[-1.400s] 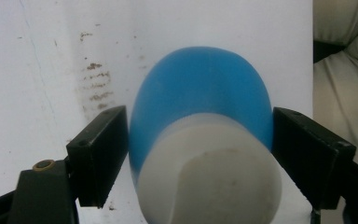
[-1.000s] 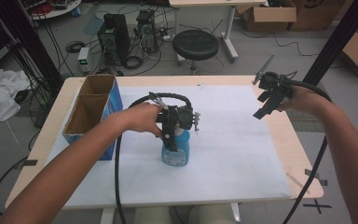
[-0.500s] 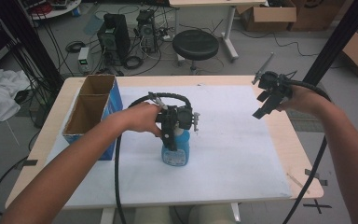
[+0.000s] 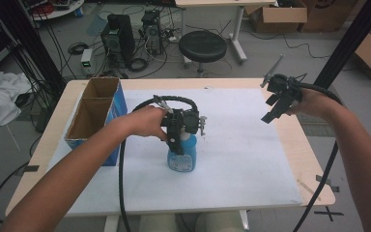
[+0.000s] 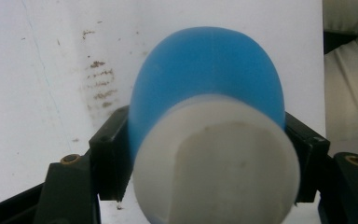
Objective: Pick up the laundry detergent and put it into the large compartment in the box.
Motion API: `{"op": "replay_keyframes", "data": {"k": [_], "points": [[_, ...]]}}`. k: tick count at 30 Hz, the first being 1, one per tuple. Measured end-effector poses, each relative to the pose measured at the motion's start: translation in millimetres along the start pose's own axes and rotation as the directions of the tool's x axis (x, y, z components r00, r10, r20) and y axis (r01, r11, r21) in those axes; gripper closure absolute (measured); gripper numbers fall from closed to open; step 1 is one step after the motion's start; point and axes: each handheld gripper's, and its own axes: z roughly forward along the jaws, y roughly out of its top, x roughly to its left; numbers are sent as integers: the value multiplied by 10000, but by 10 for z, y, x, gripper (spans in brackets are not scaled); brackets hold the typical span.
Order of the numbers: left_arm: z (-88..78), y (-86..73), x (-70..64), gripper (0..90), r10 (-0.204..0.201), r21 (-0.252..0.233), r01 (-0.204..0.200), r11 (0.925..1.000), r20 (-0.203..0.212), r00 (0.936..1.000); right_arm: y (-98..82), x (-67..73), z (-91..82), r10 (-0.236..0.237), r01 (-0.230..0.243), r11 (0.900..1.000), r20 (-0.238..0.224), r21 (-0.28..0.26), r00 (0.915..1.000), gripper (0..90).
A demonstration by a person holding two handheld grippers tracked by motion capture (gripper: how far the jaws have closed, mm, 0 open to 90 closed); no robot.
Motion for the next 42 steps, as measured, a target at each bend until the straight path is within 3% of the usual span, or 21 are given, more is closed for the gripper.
{"op": "replay_keyframes", "data": {"k": [31,37,38,39,40,42], "points": [[-6,-17,-5,380,131,-115,-132,9998,-85,9999,35,10,34,-102,102,9999,-101,30,9999,177],[-118,-33,-11,381,-593,-433,589,9973,-66,9982,30,9,37,-101,101,9999,-108,-7,9999,178],[-202,-49,-12,381,-1041,-582,1029,9930,-183,9944,26,13,50,-116,116,9999,-131,-1,9998,178],[-202,-49,-12,381,-1041,-582,1029,9930,-183,9944,26,13,50,-116,116,9999,-131,-1,9998,178],[-263,-65,-18,381,-1338,-548,1322,9897,-264,9907,25,16,55,-102,102,9999,-134,18,9999,178],[-406,-113,-22,381,-2242,-551,2219,9735,-398,9737,19,24,65,-146,146,9999,-172,-3,9997,178]]}}
